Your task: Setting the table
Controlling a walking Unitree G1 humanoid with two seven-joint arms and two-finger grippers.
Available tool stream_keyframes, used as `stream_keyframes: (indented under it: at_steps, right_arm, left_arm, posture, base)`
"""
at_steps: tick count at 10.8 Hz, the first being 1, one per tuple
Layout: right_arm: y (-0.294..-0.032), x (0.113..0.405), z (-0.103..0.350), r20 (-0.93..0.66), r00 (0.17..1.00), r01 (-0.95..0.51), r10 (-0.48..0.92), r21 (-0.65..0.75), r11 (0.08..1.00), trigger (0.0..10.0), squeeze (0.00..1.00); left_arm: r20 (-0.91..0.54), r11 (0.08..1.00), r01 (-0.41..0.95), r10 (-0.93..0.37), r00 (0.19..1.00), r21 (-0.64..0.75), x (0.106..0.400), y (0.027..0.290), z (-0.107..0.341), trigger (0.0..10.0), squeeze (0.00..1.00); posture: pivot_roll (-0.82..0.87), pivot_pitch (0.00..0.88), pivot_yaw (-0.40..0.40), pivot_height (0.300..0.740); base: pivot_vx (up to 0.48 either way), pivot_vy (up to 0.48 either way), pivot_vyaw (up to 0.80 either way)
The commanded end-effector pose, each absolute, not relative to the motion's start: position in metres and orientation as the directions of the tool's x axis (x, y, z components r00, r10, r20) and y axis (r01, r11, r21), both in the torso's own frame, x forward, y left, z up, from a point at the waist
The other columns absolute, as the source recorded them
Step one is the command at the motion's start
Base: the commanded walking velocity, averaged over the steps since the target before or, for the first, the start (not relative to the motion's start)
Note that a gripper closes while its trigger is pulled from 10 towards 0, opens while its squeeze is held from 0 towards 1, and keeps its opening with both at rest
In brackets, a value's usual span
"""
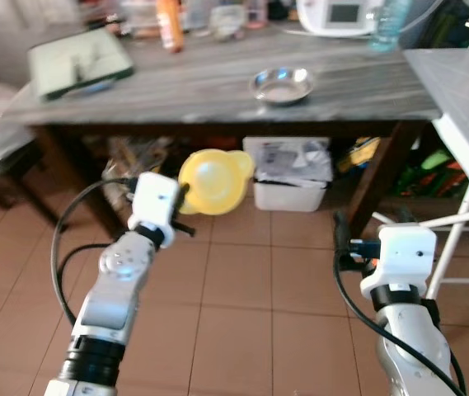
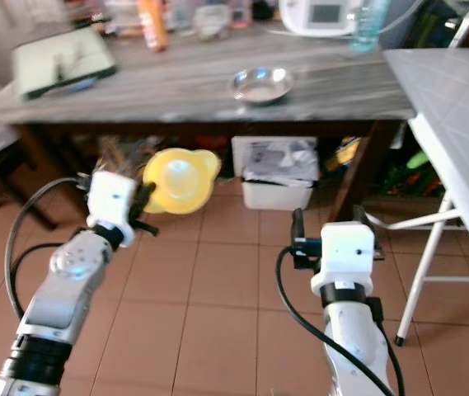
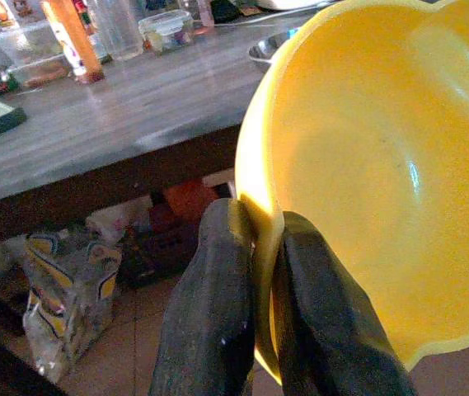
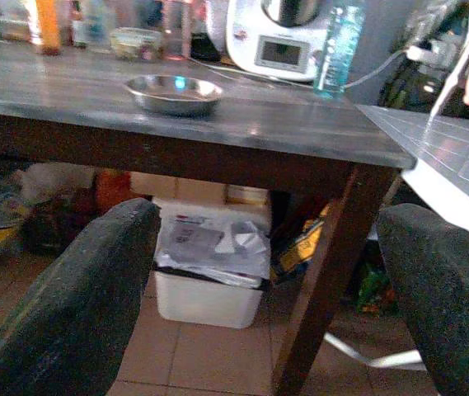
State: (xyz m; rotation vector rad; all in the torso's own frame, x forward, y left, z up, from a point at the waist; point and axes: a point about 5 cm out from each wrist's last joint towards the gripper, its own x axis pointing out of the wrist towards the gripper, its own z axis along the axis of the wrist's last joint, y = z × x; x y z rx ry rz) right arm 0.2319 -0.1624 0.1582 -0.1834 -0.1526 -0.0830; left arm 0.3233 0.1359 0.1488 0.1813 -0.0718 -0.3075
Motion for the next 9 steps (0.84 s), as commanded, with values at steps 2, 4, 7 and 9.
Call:
stream_keyframes:
  at_steps: [2, 4, 7, 9]
  right_arm:
    - [-0.1667, 0.2295, 0.1617, 0.171, 0.982, 0.113, -0.082, -0.182, 0.977, 10.0, 0.00]
    - [-0.1659, 0.2284, 0.1613, 0.167, 0.983, 0.107, -0.077, -0.183, 0.977, 10.0, 0.00]
    - [-0.1661, 0.2284, 0.1619, 0.169, 0.983, 0.102, -0.070, -0.188, 0.977, 10.0, 0.00]
    - [-0.1636, 0.2249, 0.1673, 0.194, 0.980, 0.081, -0.042, -0.198, 0.977, 10.0, 0.00]
  left_arm:
    - [0.045, 0.928, 0.320, -0.334, 0.941, 0.191, 0.3226, 0.1288, 0.1498, 10.0, 0.00]
    - [0.049, 0.929, 0.319, -0.333, 0.941, 0.189, 0.3236, 0.1284, 0.1509, 10.0, 0.00]
    - [0.055, 0.930, 0.318, -0.333, 0.941, 0.185, 0.3242, 0.1267, 0.1517, 10.0, 0.00]
    - [0.073, 0.934, 0.309, -0.326, 0.943, 0.181, 0.3267, 0.1259, 0.1572, 10.0, 0.00]
  posture:
    - [-0.02, 0.124, 0.074, 0.740]
    - [-0.02, 0.122, 0.071, 0.740]
    - [-0.02, 0.117, 0.068, 0.740]
    - [-0.02, 0.116, 0.068, 0.740]
  base:
    - [0.369, 0.000, 0.00]
    - [0.369, 0.000, 0.00]
    - [0.368, 0.000, 0.00]
    - [0.358, 0.000, 0.00]
